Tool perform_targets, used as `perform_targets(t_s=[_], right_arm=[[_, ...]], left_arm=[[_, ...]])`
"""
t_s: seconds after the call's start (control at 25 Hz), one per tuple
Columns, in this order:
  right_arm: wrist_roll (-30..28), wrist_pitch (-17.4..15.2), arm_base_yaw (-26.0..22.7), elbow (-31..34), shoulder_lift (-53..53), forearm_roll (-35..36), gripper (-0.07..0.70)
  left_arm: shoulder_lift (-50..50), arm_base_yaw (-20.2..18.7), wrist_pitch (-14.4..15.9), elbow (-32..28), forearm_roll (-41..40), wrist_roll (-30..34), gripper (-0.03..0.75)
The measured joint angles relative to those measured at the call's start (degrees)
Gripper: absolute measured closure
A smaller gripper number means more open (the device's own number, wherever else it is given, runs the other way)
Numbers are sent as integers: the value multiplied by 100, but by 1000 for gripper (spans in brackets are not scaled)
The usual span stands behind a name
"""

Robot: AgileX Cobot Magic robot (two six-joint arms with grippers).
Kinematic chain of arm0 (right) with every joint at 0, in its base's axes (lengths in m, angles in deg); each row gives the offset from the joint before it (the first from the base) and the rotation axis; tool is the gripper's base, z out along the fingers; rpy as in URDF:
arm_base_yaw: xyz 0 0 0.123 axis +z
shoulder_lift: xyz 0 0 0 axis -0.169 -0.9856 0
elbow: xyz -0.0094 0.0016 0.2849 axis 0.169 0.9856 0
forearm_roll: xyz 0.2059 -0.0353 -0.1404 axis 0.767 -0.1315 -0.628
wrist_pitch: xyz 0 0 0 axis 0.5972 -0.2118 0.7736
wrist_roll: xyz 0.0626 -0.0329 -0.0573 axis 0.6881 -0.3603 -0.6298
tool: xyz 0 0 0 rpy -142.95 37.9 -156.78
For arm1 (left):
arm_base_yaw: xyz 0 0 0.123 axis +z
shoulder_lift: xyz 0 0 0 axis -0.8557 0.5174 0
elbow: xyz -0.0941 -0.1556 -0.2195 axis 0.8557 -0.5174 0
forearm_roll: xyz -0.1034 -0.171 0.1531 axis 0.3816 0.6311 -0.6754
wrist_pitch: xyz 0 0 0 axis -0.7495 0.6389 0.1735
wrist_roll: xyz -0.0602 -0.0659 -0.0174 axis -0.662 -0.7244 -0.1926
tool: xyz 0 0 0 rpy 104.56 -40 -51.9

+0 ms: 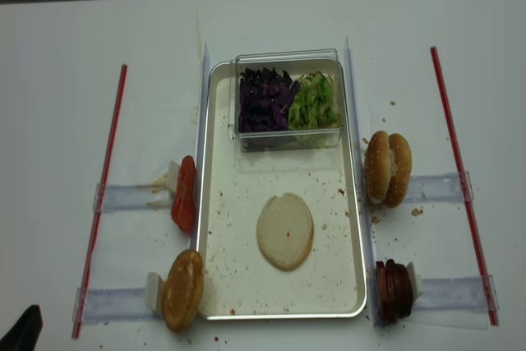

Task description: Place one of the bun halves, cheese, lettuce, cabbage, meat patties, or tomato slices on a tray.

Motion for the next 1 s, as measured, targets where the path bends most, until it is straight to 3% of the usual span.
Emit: perform_targets(t_s=[1.0], right_arm=[[0,0,0,0,0,0,-17]], left_arm=[[-80,0,22,0,78,0,210]])
